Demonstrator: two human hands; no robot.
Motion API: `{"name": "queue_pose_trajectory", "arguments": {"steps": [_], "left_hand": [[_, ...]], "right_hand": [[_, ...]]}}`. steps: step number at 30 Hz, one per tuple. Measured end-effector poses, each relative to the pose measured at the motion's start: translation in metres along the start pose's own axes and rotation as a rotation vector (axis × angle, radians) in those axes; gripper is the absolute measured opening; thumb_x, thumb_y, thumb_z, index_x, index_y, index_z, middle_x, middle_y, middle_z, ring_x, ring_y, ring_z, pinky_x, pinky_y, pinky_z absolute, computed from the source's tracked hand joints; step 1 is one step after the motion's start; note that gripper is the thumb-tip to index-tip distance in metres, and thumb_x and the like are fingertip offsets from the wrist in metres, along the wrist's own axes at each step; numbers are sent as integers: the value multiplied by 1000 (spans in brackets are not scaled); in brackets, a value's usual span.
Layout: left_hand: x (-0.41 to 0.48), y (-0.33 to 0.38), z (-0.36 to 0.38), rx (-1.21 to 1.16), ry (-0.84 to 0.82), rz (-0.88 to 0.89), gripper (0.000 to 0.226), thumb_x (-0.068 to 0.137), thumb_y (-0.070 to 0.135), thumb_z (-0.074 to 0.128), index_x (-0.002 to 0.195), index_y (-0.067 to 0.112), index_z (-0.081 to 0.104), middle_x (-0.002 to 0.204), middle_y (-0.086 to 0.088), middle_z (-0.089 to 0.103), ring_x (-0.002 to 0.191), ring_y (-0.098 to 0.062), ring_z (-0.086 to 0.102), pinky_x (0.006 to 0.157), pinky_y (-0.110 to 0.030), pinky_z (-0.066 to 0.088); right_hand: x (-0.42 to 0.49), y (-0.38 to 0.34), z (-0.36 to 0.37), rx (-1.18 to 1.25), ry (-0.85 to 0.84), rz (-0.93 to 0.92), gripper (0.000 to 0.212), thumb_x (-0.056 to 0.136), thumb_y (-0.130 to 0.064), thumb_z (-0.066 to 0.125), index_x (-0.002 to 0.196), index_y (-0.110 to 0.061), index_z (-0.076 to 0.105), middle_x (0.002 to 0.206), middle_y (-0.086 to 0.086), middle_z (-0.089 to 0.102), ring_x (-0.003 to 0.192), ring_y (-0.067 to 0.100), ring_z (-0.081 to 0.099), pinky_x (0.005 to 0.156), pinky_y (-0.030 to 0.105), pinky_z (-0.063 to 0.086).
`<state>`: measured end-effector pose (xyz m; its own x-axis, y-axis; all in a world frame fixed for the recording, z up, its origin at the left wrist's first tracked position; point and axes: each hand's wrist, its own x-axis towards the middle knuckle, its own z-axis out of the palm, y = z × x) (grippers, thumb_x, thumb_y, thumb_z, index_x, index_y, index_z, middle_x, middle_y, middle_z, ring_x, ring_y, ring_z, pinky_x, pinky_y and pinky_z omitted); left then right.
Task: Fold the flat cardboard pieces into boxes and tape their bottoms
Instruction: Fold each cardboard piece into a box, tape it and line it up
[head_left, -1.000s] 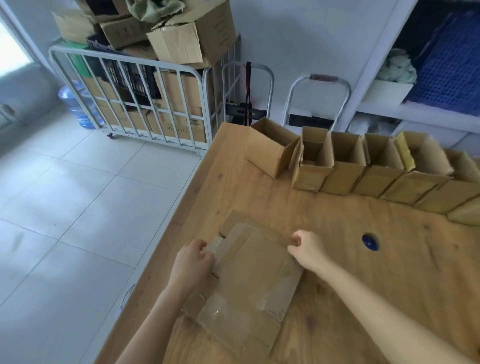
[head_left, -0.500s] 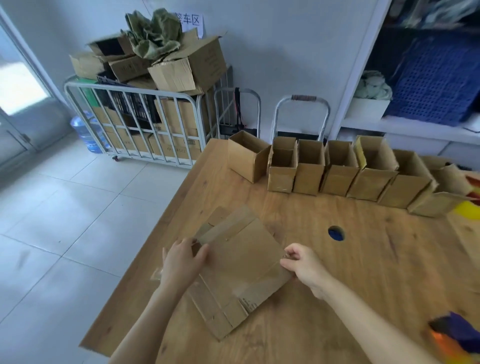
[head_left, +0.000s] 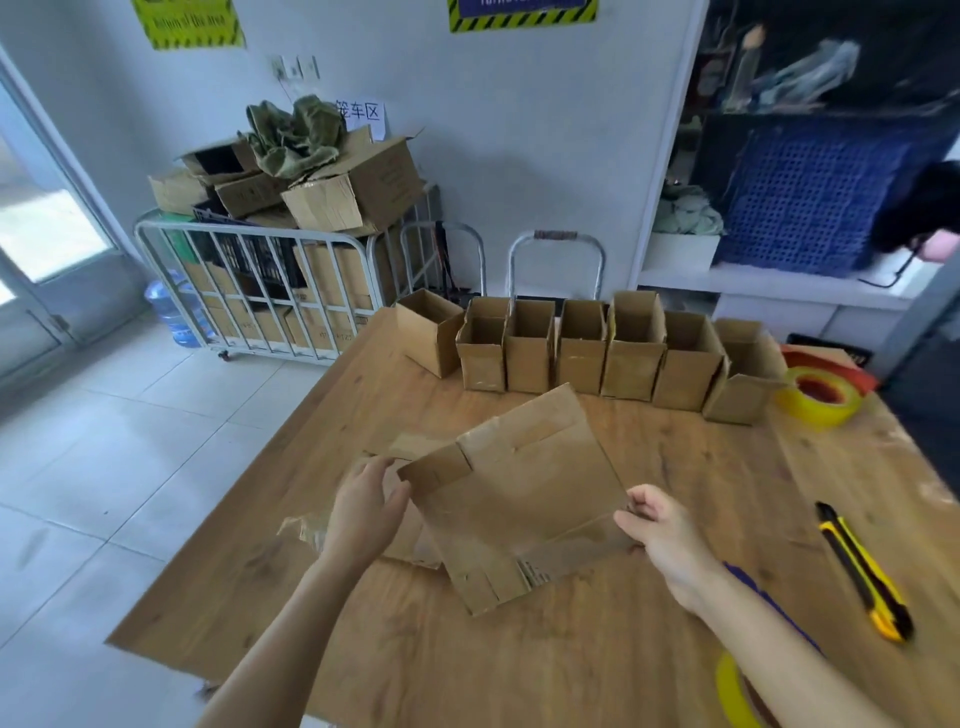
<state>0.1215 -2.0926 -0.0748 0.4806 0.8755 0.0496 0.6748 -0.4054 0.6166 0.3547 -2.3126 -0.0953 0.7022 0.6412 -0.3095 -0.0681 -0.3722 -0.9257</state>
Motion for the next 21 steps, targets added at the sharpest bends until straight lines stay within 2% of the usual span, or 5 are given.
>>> {"name": "queue_pose_trajectory", "arguments": {"steps": [6, 9, 14, 17, 21], "left_hand": [[-3, 41, 25, -589, -174, -272, 32, 90, 42, 60, 104, 14, 60, 104, -5, 68, 94, -20, 67, 84, -43, 57], [3, 57, 31, -671, -182, -197, 20, 93, 31, 60, 104, 14, 62, 103, -6, 70, 94, -21, 67, 86, -45, 56], [8, 76, 37, -639, -277, -20, 14, 94, 23, 58, 93, 12, 65, 85, -3, 67, 81, -20, 62, 74, -33, 52], [10, 84, 40, -619, -285, 8, 19, 96, 30, 54, 100, 13, 61, 90, -2, 65, 88, -19, 60, 78, -31, 50], [14, 86, 42, -633, -417, -64, 75, 84, 69, 47, 139, 19, 41, 131, -4, 54, 125, -21, 47, 110, -44, 35]], "right_hand": [[-15, 4, -26, -58, 77, -34, 11, 92, -6, 61, 94, -16, 63, 95, 4, 70, 91, 20, 65, 72, 29, 48], [-22, 5, -31, -305, 185, -99, 5, 89, -9, 66, 91, -14, 65, 94, -3, 68, 91, 19, 62, 76, 31, 47], [-26, -2, -27, -457, 265, -96, 18, 91, -11, 64, 105, 0, 68, 100, 17, 69, 99, 33, 63, 78, 34, 51], [-28, -5, -21, -422, 328, -112, 27, 94, -12, 62, 117, 0, 66, 114, 11, 69, 108, 27, 62, 83, 27, 47], [-33, -3, -14, -294, 273, -148, 22, 93, -15, 62, 114, -17, 68, 103, -5, 70, 95, 13, 63, 72, 14, 45]]}}
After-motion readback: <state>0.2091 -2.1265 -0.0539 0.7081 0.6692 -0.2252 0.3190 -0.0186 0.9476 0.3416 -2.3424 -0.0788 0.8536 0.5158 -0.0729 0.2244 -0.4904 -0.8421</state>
